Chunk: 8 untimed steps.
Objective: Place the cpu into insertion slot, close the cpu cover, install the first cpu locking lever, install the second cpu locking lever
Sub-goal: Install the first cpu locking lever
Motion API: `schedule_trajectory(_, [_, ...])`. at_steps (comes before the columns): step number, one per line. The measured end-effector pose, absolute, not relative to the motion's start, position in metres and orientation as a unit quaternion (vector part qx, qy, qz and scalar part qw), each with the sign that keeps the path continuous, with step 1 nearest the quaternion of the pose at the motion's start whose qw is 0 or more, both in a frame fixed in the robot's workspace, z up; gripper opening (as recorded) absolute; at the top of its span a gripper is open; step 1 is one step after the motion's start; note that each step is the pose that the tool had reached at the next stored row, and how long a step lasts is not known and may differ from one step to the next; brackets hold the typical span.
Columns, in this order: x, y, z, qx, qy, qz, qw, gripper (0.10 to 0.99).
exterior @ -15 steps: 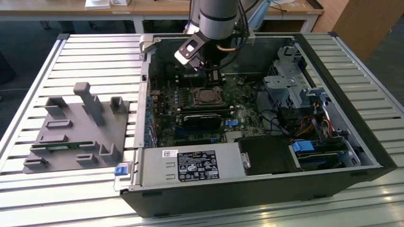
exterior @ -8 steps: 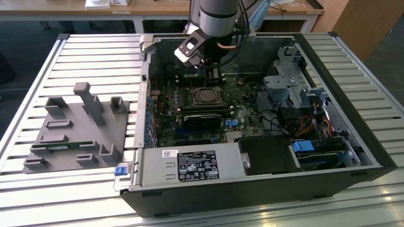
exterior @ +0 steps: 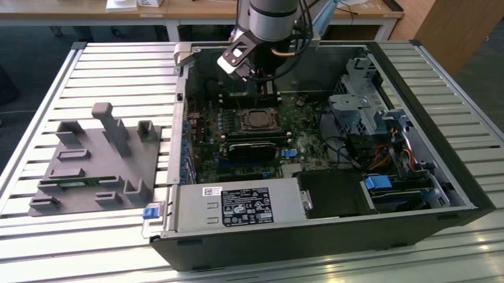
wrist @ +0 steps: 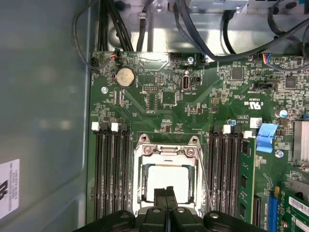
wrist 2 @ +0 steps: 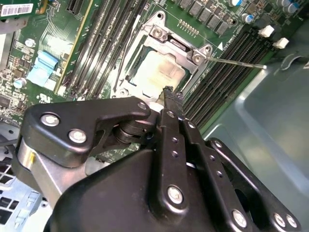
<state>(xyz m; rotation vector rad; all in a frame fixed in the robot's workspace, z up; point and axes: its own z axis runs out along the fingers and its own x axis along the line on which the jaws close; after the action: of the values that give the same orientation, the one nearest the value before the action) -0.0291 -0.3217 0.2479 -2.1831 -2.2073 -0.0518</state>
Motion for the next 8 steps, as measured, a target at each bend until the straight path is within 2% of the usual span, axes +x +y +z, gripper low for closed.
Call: schedule_trajectory(8, [-0.0291, -0.3217, 0.2495, -0.689, -0.724, -0.015, 0.018, 0.106])
